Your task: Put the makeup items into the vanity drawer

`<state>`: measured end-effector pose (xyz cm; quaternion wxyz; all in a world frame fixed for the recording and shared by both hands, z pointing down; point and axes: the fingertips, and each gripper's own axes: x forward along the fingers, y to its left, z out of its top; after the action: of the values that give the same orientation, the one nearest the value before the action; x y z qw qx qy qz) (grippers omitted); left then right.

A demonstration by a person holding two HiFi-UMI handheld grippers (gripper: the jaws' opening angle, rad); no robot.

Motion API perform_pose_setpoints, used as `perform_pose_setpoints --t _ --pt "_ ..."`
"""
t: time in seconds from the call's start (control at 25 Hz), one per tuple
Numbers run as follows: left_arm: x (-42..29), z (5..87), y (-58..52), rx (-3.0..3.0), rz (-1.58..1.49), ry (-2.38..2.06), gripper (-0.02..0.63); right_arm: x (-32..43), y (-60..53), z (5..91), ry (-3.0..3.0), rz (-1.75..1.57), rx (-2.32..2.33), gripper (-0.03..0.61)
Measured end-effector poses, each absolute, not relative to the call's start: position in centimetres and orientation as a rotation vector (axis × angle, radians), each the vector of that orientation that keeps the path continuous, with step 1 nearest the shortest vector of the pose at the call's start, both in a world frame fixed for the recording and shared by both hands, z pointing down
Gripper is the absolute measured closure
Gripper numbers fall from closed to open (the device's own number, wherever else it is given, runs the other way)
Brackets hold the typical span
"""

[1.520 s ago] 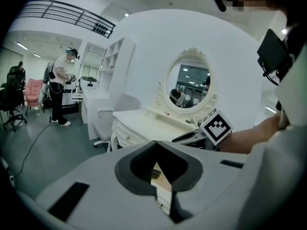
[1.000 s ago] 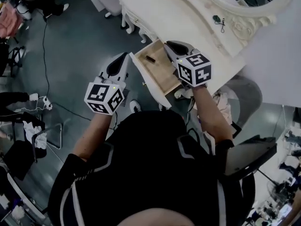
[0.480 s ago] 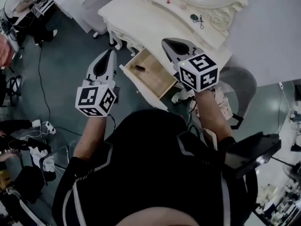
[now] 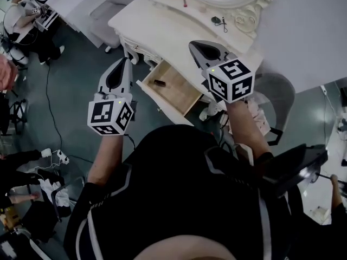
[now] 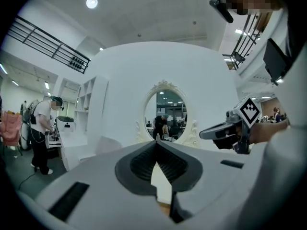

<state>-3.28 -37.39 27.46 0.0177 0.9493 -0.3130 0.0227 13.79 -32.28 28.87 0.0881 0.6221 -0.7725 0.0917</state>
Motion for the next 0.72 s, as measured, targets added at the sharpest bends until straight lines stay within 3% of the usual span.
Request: perform_pose_setpoints --t 0.72 --pt "-3.92 27.92 -36.89 2.858 0.088 -0.921 0.611 13.42 -32.9 27.77 -2.285 0.253 1.855 0.574"
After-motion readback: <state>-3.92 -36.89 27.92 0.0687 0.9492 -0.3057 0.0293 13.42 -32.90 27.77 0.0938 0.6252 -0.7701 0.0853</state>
